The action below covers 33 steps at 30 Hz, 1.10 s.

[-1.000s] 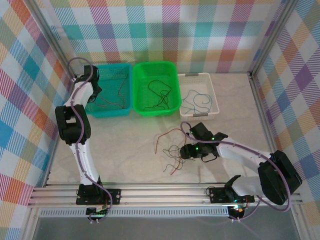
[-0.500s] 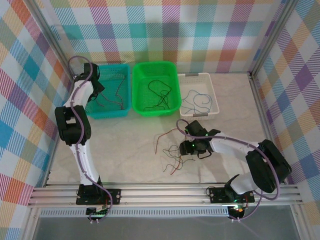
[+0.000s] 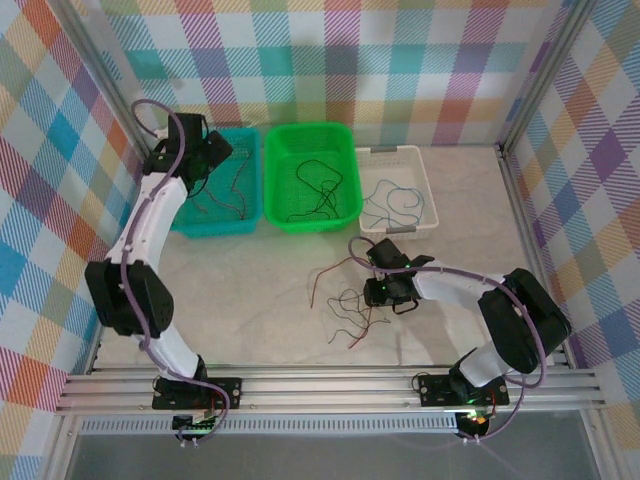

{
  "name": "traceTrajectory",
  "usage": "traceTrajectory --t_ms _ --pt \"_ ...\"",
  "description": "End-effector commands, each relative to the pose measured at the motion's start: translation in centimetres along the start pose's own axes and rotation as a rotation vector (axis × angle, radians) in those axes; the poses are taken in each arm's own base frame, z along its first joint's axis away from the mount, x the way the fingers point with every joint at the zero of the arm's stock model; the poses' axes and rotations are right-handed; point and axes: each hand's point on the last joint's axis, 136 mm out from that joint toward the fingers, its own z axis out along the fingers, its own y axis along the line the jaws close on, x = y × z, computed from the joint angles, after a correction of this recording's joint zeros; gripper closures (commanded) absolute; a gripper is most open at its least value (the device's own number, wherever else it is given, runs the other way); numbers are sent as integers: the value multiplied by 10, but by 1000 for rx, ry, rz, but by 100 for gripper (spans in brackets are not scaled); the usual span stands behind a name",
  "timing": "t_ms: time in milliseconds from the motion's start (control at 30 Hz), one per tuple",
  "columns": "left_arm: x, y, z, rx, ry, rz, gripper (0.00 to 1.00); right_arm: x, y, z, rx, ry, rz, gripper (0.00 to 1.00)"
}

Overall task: Untangle the cables
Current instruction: Pick up the cable from the center of the table.

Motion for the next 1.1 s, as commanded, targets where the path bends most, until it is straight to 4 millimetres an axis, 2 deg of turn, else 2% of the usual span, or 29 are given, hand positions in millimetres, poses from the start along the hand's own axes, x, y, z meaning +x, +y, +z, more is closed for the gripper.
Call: traceTrajectory --t_ms 0,167,333,500,633,733,800,933,1067 --pt "12 -10 -32 74 -7 -23 6 -19 30 11 -124 -59 -40 68" --pt "59 -8 -67 144 22 -7 6 -29 46 1 -211 -105 -66 78" --pt "125 3 -85 159 77 79 6 -33 62 -9 -299 -141 -101 99" --pt "195 13 -93 184 158 180 7 -34 74 -32 -375 -188 -122 100" --pt "234 16 -101 218 200 248 8 -37 84 -74 -448 -289 -175 100" --pt "250 17 -103 257 232 247 8 -37 91 -105 -504 -353 -209 100" --pt "258 10 -106 321 261 217 8 -36 97 -121 -546 -380 -235 100" --pt "263 -12 -121 470 299 169 8 -30 104 -138 -608 -396 -270 100" --pt "257 -35 -147 647 308 130 8 -23 112 -150 -675 -401 -299 100"
